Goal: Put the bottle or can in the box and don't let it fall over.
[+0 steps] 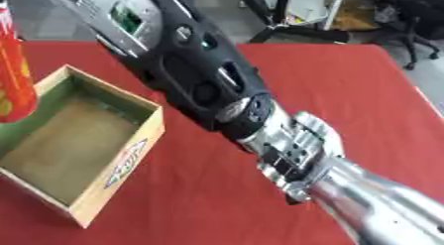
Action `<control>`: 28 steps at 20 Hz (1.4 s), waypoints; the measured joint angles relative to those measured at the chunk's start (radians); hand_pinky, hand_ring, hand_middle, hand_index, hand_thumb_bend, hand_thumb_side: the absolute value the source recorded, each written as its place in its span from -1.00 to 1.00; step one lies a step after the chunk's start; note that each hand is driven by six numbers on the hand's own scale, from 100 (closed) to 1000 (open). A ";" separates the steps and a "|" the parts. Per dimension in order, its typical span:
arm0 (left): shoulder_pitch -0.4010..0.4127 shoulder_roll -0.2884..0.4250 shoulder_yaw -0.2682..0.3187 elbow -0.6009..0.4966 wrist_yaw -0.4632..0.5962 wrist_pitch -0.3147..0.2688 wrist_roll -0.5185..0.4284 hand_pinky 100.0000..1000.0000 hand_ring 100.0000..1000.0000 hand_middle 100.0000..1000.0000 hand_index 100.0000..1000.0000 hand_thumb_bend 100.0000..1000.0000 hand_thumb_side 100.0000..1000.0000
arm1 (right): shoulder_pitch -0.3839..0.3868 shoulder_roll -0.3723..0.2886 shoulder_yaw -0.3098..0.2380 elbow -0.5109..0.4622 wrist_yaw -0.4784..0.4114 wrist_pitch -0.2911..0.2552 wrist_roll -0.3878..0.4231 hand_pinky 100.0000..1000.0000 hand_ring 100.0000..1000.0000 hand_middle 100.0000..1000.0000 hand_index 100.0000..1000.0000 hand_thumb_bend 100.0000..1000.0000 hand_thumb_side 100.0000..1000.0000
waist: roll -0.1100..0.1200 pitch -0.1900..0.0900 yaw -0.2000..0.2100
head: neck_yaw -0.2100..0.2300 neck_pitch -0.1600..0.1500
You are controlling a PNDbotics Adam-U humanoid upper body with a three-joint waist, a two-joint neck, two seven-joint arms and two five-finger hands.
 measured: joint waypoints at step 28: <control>0.000 -0.001 0.000 0.000 0.002 0.007 -0.006 0.74 0.62 0.61 0.35 0.01 -0.27 | 0.063 0.032 0.020 0.065 0.106 -0.010 -0.004 0.50 0.70 0.61 0.66 -0.40 -0.60 | 0.003 0.021 -0.003 | 0.015 -0.020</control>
